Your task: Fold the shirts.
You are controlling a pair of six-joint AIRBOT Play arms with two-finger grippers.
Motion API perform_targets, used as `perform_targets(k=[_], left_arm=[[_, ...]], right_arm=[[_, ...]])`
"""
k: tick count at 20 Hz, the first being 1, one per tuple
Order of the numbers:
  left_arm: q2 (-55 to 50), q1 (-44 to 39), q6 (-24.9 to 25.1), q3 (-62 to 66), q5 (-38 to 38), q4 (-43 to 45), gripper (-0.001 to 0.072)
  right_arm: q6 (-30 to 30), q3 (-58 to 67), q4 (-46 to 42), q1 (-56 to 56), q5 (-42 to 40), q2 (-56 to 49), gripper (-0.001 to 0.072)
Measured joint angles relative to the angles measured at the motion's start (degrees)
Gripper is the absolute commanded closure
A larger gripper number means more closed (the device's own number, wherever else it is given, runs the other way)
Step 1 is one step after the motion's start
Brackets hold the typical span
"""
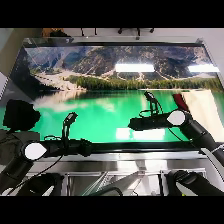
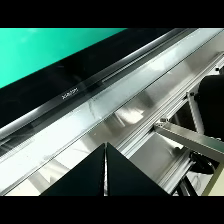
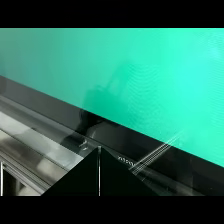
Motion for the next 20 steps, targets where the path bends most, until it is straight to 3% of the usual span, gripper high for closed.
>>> perform_targets(k=[7, 11, 12, 13, 20], left_arm=[[-0.1, 0.1, 0.0, 0.5, -0.3, -0.1, 0.0691], [-0.1, 4.3, 0.2, 5.7, -2.7, 1.9, 0.0688], [-0.1, 6.7, 0.2, 8.0, -3.5, 3.9, 0.049], [-0.1, 9.6, 0.2, 10.6, -4.3, 6.5, 0.0008], [-7.1, 40.3, 1.0, 30.4, -5.7, 25.5, 0.0026]], right_arm=[[0.0, 0.0, 0.0, 0.0, -0.1, 0.0, 0.0682], [0.0, 0.0, 0.0, 0.0, 0.0, 0.0, 0.0682], [0.0, 0.0, 0.0, 0.0, 0.0, 0.0, 0.0683], [0.0, 0.0, 0.0, 0.0, 0.0, 0.0, 0.0683], [0.0, 0.0, 0.0, 0.0, 0.0, 0.0, 0.0683]])
